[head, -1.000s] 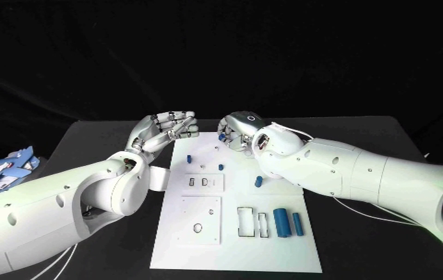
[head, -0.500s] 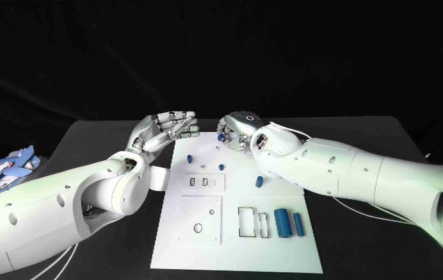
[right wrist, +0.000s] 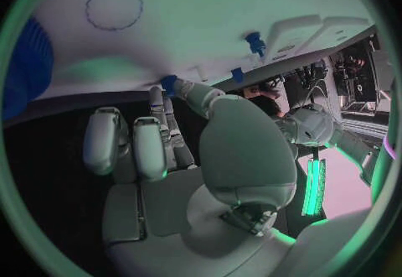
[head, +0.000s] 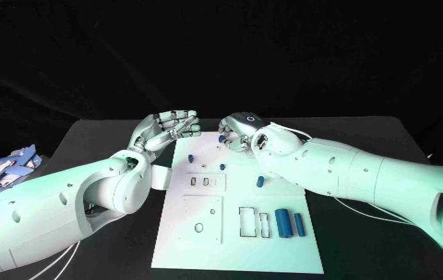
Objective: Assemble the parts on the task board
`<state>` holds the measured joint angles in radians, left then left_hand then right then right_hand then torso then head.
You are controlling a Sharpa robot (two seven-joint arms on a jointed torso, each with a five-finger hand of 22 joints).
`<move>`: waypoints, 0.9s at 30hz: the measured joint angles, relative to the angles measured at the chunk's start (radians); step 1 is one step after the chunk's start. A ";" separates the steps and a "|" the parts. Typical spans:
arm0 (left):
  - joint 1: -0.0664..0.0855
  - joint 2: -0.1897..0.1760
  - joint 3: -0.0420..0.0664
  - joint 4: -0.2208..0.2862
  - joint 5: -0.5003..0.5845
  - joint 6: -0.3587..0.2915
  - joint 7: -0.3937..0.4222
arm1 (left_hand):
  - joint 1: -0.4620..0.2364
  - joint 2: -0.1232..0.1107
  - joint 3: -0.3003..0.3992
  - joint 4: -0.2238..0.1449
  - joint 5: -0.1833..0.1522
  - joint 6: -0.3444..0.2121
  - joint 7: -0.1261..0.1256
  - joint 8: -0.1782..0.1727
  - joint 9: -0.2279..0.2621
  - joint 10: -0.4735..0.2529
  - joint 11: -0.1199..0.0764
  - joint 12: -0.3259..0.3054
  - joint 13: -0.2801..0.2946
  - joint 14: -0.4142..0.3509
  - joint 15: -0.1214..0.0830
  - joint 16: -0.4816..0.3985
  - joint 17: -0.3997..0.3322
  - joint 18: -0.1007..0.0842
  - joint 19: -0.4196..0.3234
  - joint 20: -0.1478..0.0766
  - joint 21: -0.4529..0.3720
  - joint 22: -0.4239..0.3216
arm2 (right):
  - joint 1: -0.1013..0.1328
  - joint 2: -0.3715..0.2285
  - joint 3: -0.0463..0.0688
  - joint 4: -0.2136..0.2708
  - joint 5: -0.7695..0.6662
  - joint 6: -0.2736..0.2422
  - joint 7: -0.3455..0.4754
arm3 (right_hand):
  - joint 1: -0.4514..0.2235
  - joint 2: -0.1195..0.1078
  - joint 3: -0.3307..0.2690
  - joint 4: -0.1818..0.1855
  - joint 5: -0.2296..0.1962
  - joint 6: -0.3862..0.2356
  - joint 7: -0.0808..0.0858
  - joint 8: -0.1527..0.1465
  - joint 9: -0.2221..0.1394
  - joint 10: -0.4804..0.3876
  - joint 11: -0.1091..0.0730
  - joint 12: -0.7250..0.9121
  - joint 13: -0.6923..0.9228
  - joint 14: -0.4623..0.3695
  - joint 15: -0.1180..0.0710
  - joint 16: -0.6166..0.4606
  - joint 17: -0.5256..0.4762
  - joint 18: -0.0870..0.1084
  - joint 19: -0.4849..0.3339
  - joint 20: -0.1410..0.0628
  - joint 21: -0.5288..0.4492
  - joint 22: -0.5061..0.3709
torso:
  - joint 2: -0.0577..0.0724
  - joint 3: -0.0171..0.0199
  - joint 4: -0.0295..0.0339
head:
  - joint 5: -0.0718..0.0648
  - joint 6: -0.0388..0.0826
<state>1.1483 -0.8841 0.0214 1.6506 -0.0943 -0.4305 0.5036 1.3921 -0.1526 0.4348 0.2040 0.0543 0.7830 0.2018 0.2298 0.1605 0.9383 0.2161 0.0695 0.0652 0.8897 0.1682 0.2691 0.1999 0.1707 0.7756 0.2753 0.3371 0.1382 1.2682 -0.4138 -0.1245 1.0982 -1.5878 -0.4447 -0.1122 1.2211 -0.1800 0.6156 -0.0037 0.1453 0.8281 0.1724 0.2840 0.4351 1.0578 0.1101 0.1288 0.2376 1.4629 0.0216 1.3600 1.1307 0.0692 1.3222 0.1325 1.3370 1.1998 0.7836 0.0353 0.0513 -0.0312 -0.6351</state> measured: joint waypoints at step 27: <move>0.001 -0.025 0.000 -0.009 0.000 0.019 -0.001 | 0.000 0.000 0.003 -0.003 0.000 0.000 0.000 -0.004 0.000 0.000 0.000 0.000 0.000 0.000 0.000 0.000 0.002 0.000 0.000 0.000 0.000 0.000 | 0.054 -0.389 0.035 0.295 0.278 0.057 -0.011 | -0.001 -0.051 -0.203 0.070 0.132 -0.076 -0.007 0.056 0.111 -0.006 -0.031 0.753 0.584 0.003 -0.026 0.102 0.166 0.000 0.058 -0.025 0.043 0.108 | -0.013 0.0018 -0.0264 | -0.007 0.008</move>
<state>1.1490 -0.9090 0.0213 1.6414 -0.0939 -0.4112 0.5029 1.3921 -0.1527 0.4376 0.2012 0.0543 0.7831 0.2018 0.2259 0.1607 0.9383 0.2161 0.0695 0.0652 0.8897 0.1682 0.2691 0.2018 0.1705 0.7756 0.2753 0.3371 0.1382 1.3217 -0.8027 -0.0891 1.3935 -1.3100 -0.3876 -0.1235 1.2203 -0.2306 0.4122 0.0667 0.2775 0.7521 0.1658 0.3402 0.5466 1.0522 0.0790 0.8813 0.8214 1.4664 -0.0043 1.4623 1.2969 0.0693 1.3806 0.1075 1.3796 1.3074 0.7708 0.0371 0.0249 -0.0383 -0.6266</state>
